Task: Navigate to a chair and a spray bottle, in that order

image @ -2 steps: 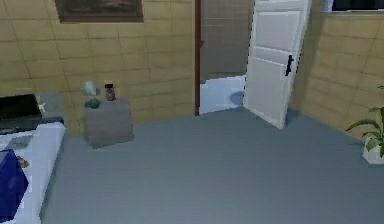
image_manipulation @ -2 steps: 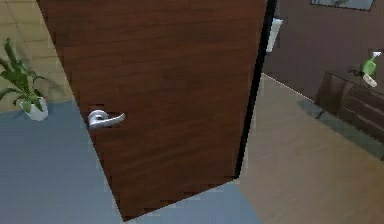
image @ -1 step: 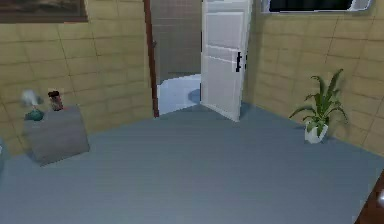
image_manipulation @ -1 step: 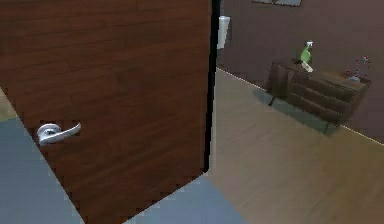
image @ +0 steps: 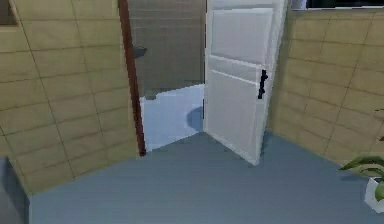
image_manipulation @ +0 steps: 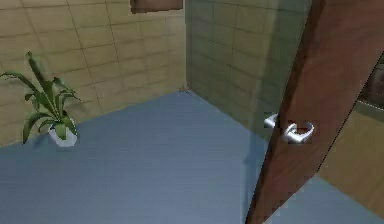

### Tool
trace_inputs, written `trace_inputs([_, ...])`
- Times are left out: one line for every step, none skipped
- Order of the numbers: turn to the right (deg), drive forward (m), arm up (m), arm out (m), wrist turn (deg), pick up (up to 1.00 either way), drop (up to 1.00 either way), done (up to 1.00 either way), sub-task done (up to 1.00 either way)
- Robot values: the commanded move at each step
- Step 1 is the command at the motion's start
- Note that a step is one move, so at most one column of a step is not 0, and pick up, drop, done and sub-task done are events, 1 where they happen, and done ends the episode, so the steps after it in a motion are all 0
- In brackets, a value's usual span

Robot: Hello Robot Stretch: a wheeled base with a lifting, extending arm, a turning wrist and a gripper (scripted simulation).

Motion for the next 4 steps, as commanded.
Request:
trace_inputs([0.0,1.00,0.00,0.00,0.0,0.00,0.00,0.00,0.00])
trace_inputs([3.0,0.00,0.00,0.00,0.0,0.00,0.00,0.00,0.00])
trace_inputs([0.0,1.00,0.00,0.00,0.0,0.00,0.00,0.00,0.00])
trace_inputs([-36.0,0.00,0.00,0.00,0.0,0.00,0.00,0.00,0.00])
